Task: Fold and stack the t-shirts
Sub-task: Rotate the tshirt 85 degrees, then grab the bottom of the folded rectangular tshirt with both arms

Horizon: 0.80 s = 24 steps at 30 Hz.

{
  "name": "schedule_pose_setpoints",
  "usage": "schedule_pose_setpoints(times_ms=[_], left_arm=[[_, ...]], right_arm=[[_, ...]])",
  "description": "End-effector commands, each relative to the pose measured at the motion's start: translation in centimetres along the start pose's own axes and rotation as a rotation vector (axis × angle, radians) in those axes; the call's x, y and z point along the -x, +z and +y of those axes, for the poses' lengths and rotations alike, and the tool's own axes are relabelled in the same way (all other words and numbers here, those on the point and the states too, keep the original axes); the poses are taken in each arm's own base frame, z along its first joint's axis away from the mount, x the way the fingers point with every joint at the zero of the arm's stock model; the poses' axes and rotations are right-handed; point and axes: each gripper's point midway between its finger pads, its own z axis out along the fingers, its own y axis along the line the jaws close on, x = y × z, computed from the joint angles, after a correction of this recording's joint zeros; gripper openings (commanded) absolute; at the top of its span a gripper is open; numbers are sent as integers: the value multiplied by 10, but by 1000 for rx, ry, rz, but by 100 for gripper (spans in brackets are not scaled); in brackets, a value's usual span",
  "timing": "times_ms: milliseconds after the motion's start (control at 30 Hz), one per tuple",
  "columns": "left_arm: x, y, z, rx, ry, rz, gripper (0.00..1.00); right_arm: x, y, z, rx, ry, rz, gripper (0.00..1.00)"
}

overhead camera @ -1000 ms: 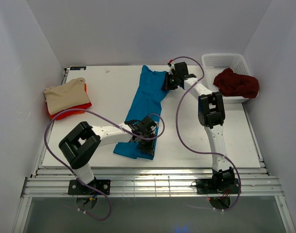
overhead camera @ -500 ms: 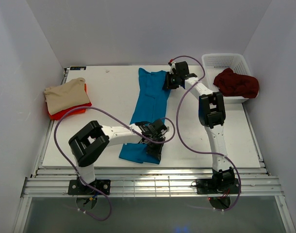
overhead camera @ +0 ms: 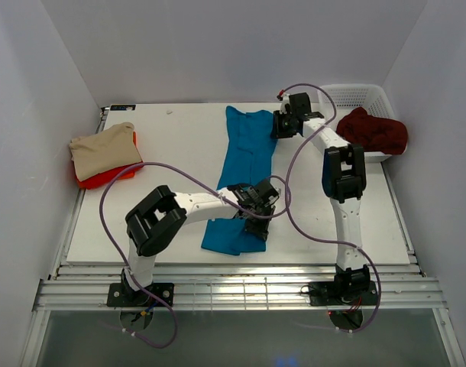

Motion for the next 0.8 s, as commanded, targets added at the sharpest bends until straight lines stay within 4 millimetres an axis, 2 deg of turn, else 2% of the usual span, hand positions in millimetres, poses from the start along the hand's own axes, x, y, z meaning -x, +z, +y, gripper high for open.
schedule_pose_setpoints(times_ms=[0,33,67,100,133,167,200,233,267,300,333,367,400,433,467,500,533,567,600,667,733,767], left_arm=[[50,-27,-20,0,32,-197,0],[63,-33,-20,19,37,-254,0],[78,-44,-28,13,49,-312,0],[92,-57,-30,26,67,-376,5],[109,-68,-33,39,78,-451,9],[119,-77,-37,39,89,-496,12],[135,-97,-49,13,102,-571,24],[143,-107,-52,15,127,-610,28],[151,-117,-53,28,131,-655,31],[157,-128,-55,28,135,-694,32],[163,-149,-58,22,137,-753,37],[168,-162,-49,69,114,-807,40],[168,-172,-43,94,97,-838,43],[162,-173,-29,135,84,-839,46],[158,-188,-23,152,70,-863,48],[150,-190,-8,209,62,-855,48],[137,-181,10,259,62,-819,48],[128,-184,18,283,57,-807,48],[114,-178,35,343,50,-764,48],[86,-161,58,388,28,-685,48],[64,-150,71,405,12,-620,49],[48,-139,83,421,8,-576,49]], right_arm=[[62,-74,7,-55,-98,-143,32],[72,-100,16,-63,-116,-187,34],[75,-112,21,-73,-128,-209,37],[81,-128,24,-89,-135,-237,40],[101,-165,32,-124,-149,-313,42],[86,-168,37,-130,-151,-295,48],[85,-181,41,-145,-157,-312,50],[92,-210,54,-144,-170,-364,52],[70,-207,60,-141,-174,-326,56],[62,-213,66,-138,-165,-323,57],[59,-230,74,-139,-156,-339,57],[28,-221,81,-125,-148,-268,57],[17,-224,80,-157,-129,-252,57],[7,-233,83,-176,-121,-246,57],[-9,-231,93,-178,-123,-216,57],[-42,-225,91,-191,-112,-145,57],[-52,-232,97,-189,-76,-147,57],[-68,-231,108,-169,-70,-120,56],[-98,-226,108,-168,-50,-60,56],[-122,-231,125,-139,-17,-39,56],[-150,-235,123,-169,0,7,56],[-159,-235,129,-159,17,20,56]])
